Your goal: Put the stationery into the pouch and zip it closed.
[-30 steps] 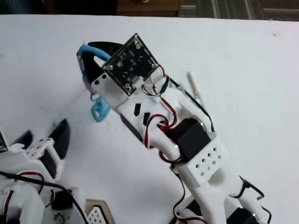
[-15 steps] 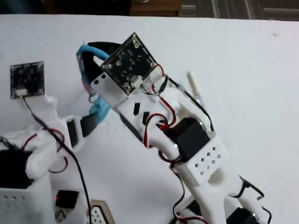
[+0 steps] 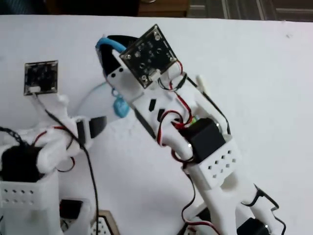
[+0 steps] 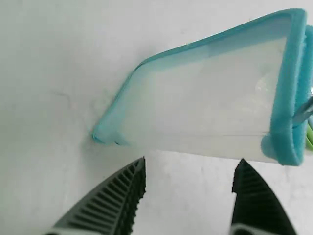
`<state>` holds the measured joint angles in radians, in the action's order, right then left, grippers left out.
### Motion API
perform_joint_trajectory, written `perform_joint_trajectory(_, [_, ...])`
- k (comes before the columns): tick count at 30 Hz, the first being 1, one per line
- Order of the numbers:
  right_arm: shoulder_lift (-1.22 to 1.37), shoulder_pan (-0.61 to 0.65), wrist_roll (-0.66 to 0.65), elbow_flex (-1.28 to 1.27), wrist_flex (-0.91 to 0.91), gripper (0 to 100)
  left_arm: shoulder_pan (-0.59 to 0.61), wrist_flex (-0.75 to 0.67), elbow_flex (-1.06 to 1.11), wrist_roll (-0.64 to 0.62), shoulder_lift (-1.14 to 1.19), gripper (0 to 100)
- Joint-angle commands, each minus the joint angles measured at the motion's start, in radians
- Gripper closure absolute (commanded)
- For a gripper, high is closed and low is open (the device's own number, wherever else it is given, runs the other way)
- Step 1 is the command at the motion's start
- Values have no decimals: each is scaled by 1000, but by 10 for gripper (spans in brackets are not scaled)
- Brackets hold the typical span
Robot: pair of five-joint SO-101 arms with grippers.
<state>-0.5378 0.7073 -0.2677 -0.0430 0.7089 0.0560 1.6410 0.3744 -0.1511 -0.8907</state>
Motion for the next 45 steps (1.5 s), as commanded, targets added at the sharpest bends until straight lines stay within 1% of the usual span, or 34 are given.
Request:
perform_joint_trajectory(1, [-2,-5,9,38,-19,982,-12,-14,-48,2,1,705])
perform_joint_trajectory(5, [-2,-5,9,38,-18,982,-21,-18,-83,2,2,705])
perform_joint_trajectory(11, [-2,-4,9,38,-19,982,-189,-37,-34,2,4,683])
perform_joint_trajectory(17, [-2,-4,9,48,-25,982,-188,-52,12,3,2,683])
perform_joint_trajectory(21, [-2,-4,9,48,-64,982,-189,-54,12,3,2,682])
perform_joint_trajectory(27, [-4,19,9,49,-71,982,-180,-48,2,3,1,681])
perform_joint_trajectory(29, [-4,28,9,71,-97,982,-137,-35,-2,2,-12,682])
perform_joint_trajectory(32, [15,33,9,149,-125,982,-41,-3,-43,2,-42,683])
perform_joint_trajectory(38, [143,35,8,434,-105,982,142,71,-143,2,-131,683])
perform_joint_trajectory(42, [245,36,8,621,-102,982,226,112,-186,-43,-217,683])
perform_joint_trajectory(45, [314,73,6,738,-28,982,243,135,-186,-44,-303,683])
